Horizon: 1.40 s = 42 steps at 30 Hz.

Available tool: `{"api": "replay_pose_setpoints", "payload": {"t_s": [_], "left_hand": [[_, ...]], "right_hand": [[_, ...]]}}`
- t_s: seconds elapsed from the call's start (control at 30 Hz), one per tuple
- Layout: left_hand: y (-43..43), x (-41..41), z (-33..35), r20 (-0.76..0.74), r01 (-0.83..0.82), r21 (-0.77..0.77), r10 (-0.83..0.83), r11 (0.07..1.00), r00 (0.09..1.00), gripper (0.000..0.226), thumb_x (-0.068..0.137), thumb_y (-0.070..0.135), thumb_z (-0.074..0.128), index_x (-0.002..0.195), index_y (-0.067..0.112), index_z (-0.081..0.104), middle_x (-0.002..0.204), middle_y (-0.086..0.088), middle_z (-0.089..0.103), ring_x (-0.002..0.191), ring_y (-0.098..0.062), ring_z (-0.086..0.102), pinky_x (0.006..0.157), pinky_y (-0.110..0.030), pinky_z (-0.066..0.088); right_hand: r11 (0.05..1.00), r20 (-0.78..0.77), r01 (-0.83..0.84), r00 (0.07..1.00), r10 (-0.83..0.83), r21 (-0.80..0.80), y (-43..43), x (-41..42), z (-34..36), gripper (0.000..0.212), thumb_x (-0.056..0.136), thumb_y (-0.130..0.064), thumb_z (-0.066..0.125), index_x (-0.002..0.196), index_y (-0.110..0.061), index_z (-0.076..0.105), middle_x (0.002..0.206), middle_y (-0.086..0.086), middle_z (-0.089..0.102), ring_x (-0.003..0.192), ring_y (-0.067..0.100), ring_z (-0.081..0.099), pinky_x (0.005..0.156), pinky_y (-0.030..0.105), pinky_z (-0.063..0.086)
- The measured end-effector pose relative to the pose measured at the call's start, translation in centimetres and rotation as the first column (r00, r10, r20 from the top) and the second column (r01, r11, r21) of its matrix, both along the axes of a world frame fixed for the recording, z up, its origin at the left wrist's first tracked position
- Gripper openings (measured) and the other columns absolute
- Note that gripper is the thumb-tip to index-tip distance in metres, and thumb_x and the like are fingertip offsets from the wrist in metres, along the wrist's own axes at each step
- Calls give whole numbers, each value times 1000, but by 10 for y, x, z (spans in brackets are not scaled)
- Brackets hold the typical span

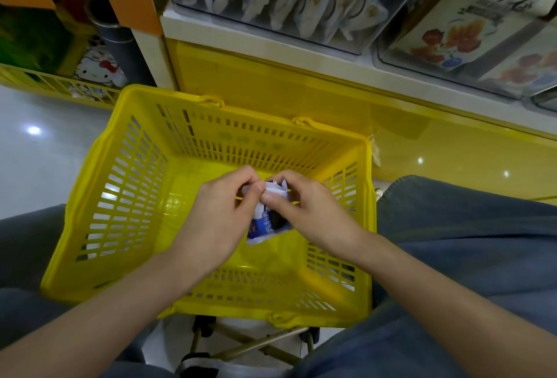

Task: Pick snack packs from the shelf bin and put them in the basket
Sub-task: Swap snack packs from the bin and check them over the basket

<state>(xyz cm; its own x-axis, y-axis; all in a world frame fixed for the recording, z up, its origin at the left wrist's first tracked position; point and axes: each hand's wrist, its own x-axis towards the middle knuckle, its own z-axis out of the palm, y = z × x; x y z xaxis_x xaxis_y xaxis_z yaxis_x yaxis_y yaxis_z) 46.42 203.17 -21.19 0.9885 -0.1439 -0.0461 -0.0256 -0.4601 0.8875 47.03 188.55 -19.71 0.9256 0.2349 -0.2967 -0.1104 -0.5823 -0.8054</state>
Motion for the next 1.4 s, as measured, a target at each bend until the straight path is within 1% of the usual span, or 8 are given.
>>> {"api": "replay_pose_setpoints", "payload": {"t_s": [0.13,0.4,0.53,0.7,0.83,1.0,1.23,1.4], "left_hand": [[2,9,0,-141,-115,-147,95,982,985,27,92,17,53,65,17,50,56,0,43,58,-15,39,57,-41,41],[3,11,5,-68,-51,-36,48,998,997,22,91,17,54,70,14,54,54,-1,46,50,-7,36,48,-17,32],[2,19,7,-359,-177,-292,64,940,931,27,91,14,53,65,14,55,67,-12,55,71,-21,51,82,-54,50],[-1,22,9,-259,-280,-215,222,936,940,22,88,13,59,76,26,45,77,4,54,72,-19,55,77,-46,50],[-1,26,6,-278,-300,-228,234,926,932,21,88,8,57,78,22,45,79,0,51,77,-25,53,67,-38,45],[0,16,5,66,-11,58,7,998,998,35,82,29,64,111,19,46,108,8,50,99,-11,53,82,-28,44],[-6,14,10,-225,-10,-262,-51,965,973,27,81,24,67,97,24,45,83,15,58,68,7,56,63,-14,45],[-10,21,15,-442,-177,-482,-63,858,895,13,94,23,44,97,32,53,101,8,61,102,-14,57,85,-29,42]], "right_hand": [[974,-89,143,988,-129,175,-1,7,4,13,92,-18,56,81,-13,61,80,13,64,74,17,58,76,48,49],[995,113,62,991,-71,81,1,13,7,4,84,-15,66,82,-17,64,75,-11,63,73,2,58,65,24,47],[997,323,17,946,8,-75,2,13,9,5,84,-23,66,82,-18,65,78,-9,62,74,6,57,68,32,49],[986,458,129,887,-68,-103,1,18,13,9,86,-26,62,81,-19,65,80,-8,64,75,7,58,61,25,44],[954,355,288,886,-299,85,1,25,19,10,87,-22,62,78,-23,61,74,-14,62,70,4,59,62,19,43],[895,106,378,906,-411,235,2,27,21,15,88,-16,62,74,-21,59,78,3,66,81,24,65,74,41,54],[833,-132,367,930,-344,414,6,24,23,37,99,-23,35,99,3,61,84,9,65,66,3,64,59,18,53],[915,-88,237,972,-220,327,11,21,21,14,95,-16,48,104,-13,58,95,-2,64,84,11,63,73,23,52]]}}
